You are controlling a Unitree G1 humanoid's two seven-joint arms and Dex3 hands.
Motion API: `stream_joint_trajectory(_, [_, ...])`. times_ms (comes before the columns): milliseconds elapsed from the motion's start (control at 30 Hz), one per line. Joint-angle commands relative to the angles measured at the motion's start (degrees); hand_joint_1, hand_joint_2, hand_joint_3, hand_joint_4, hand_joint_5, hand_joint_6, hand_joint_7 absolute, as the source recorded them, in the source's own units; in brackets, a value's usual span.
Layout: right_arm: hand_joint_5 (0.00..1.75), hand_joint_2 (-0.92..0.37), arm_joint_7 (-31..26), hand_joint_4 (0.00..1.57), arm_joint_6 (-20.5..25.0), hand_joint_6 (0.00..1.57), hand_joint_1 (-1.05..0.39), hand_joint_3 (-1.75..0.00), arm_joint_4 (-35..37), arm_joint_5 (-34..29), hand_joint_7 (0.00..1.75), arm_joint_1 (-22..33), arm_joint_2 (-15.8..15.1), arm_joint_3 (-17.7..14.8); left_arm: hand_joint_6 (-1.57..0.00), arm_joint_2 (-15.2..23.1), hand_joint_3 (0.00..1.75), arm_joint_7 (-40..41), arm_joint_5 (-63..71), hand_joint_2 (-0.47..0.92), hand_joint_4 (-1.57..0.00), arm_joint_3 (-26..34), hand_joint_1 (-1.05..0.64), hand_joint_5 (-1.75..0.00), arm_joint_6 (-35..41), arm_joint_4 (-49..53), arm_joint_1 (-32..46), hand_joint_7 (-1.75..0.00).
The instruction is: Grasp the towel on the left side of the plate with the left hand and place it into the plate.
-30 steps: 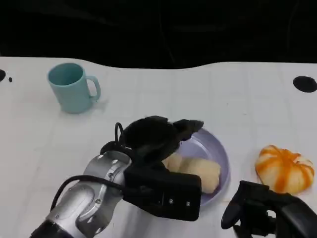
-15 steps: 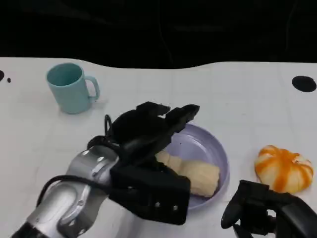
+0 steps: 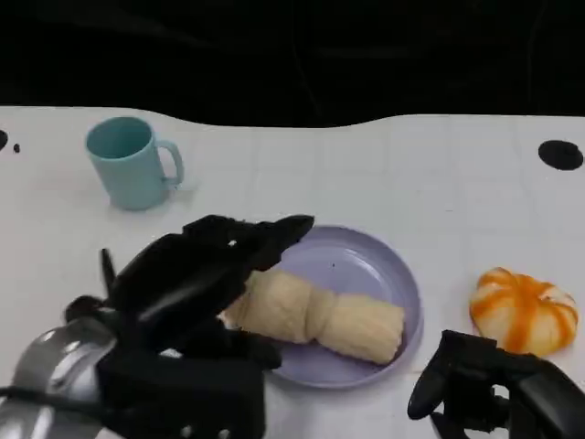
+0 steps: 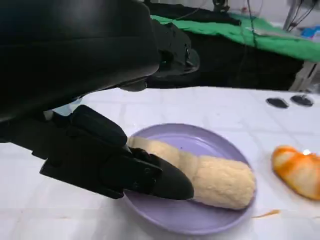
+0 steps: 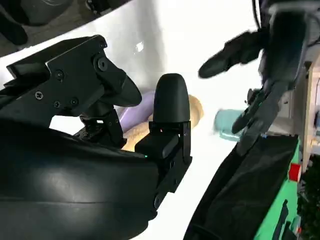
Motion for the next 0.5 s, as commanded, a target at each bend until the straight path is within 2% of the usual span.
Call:
stream_joint_trajectory(33, [1.75,-0.60,-0.17,0.71,0.28,0.62,-0.04,-1.08,-0.02,0.46,1.46,-0.05,-0.10,-0.20,-0.33,-0.19,0.15,-3.00,-10.94,0.92,-0.27,6.36,-0.53,-0.59,2.31,-5.08,6.28,-0.14])
stream_joint_trajectory(67, [1.75,-0.60,-0.20,0.71,0.32,0.62,-0.04,-1.08,-0.01,0.51,1.46,-0.09,-0.01,-0.14,-0.41,-1.33,0.12,-2.57,-14.45,0.92,-0.35,7.82,-0.46,-0.64,1.97,-5.39,7.81,-0.17])
stream_joint_trajectory(100, [1.75,-0.60,-0.26,0.72,0.51,0.62,-0.04,-1.08,-0.07,0.43,1.46,-0.14,0.00,-0.08,-0.56,-2.91,0.11,-1.89,-18.38,0.92,-0.49,9.31,-0.33,-0.75,1.71,-5.56,9.52,-0.24])
stream_joint_trajectory(167, [1.75,-0.61,-0.33,0.71,0.60,0.62,-0.04,-1.07,-0.10,0.12,1.45,-0.29,-0.10,0.05,-0.75,-5.26,0.17,-0.81,-23.91,0.92,-0.63,11.51,-0.18,-0.91,1.12,-5.89,12.28,-0.32])
stream_joint_trajectory(200, [1.75,-0.61,-0.34,0.71,0.60,0.62,-0.04,-1.08,-0.10,-0.10,1.45,-0.40,-0.21,0.09,-0.88,-6.52,0.51,-0.46,-26.52,0.80,-0.74,12.59,-0.09,-1.00,1.34,-6.11,13.55,-0.42])
stream_joint_trajectory(233, [1.75,-0.61,-0.34,0.71,0.59,0.62,-0.04,-1.07,-0.04,-0.21,1.45,-0.52,-0.28,0.11,-0.93,-7.88,0.85,-0.26,-29.33,0.67,-0.79,13.63,-0.05,-1.06,2.52,-6.66,14.66,-0.54])
stream_joint_trajectory(267, [1.75,-0.61,-0.33,0.71,0.60,0.62,-0.04,-1.07,0.02,-0.25,1.45,-0.62,-0.30,0.11,-0.93,-8.88,1.08,-0.13,-31.57,0.59,-0.81,14.40,-0.03,-1.15,3.78,-7.18,15.44,-0.69])
stream_joint_trajectory(300, [1.75,-0.61,-0.26,0.71,0.40,0.62,-0.04,-1.07,0.15,-0.13,1.45,-0.64,-0.27,0.06,-0.91,-9.93,1.21,0.04,-34.18,0.54,-0.82,15.27,-0.02,-1.22,6.28,-8.32,16.43,-0.83])
stream_joint_trajectory(333, [1.75,-0.60,-0.21,0.72,0.21,0.62,-0.04,-1.07,0.32,-0.02,1.45,-0.68,-0.22,0.03,-0.86,-10.49,1.27,0.16,-35.83,0.52,-0.83,15.78,-0.04,-1.42,8.08,-9.11,17.01,-1.07])
stream_joint_trajectory(400, [1.75,-0.60,-0.13,0.72,-0.43,0.63,-0.04,-1.07,0.74,-0.08,1.44,-0.76,-0.24,0.01,-0.81,-11.41,1.33,0.66,-38.32,0.49,-0.83,16.65,-0.08,-1.62,11.56,-11.04,18.28,-1.32])
stream_joint_trajectory(467, [1.75,-0.60,-0.03,0.73,-0.52,0.63,-0.04,-1.07,0.85,0.03,1.44,-0.84,-0.33,-0.21,-0.79,-12.63,1.35,1.73,-41.01,0.47,-0.83,17.38,-0.10,-1.70,15.80,-13.08,19.70,-1.41])
stream_joint_trajectory(500, [1.75,-0.60,0.06,0.73,-0.45,0.63,-0.04,-1.07,0.84,0.24,1.44,-0.91,-0.37,-0.45,-0.81,-13.48,1.41,2.43,-42.93,0.45,-0.91,17.86,-0.09,-1.73,18.57,-14.26,20.53,-1.54])
